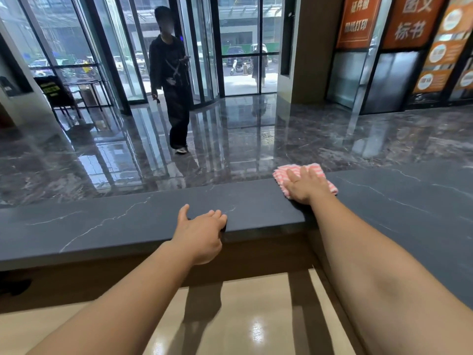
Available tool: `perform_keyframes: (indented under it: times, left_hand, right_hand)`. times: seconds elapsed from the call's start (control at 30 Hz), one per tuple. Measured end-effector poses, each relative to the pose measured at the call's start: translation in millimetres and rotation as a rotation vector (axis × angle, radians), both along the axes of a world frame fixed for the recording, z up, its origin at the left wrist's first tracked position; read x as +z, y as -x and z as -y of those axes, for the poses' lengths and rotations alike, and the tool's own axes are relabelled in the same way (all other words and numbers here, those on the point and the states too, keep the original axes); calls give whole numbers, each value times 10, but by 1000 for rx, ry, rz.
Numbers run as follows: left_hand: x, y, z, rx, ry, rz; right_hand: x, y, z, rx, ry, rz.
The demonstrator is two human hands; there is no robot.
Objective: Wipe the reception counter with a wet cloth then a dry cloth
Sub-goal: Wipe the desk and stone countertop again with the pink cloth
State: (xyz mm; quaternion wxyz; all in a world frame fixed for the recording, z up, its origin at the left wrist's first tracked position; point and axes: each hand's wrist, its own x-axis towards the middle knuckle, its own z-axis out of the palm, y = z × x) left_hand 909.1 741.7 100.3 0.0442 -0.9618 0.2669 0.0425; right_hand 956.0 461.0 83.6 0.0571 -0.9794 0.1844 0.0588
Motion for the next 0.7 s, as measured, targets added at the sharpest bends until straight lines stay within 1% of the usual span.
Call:
perform_keyframes:
  times: [0.13, 0.33, 0.47, 0.6, 0.7]
  left_hand:
    - [-6, 22, 13, 11, 12, -16]
    - [-22, 47, 18, 23, 19, -4]
    - [-81, 113, -20, 32, 52, -3]
    - [-110, 161, -173, 121, 129, 35]
    - [-65, 164, -292, 163, 131, 50]
  right_hand:
    - [13, 214, 56, -35, -30, 1]
    - [10, 518, -351, -16, -42, 8]
    - [-33, 661, -857, 82, -35, 29]
    - [-73, 625, -1380, 183, -68, 44]
    - [-75, 563, -1764, 305, -103, 34]
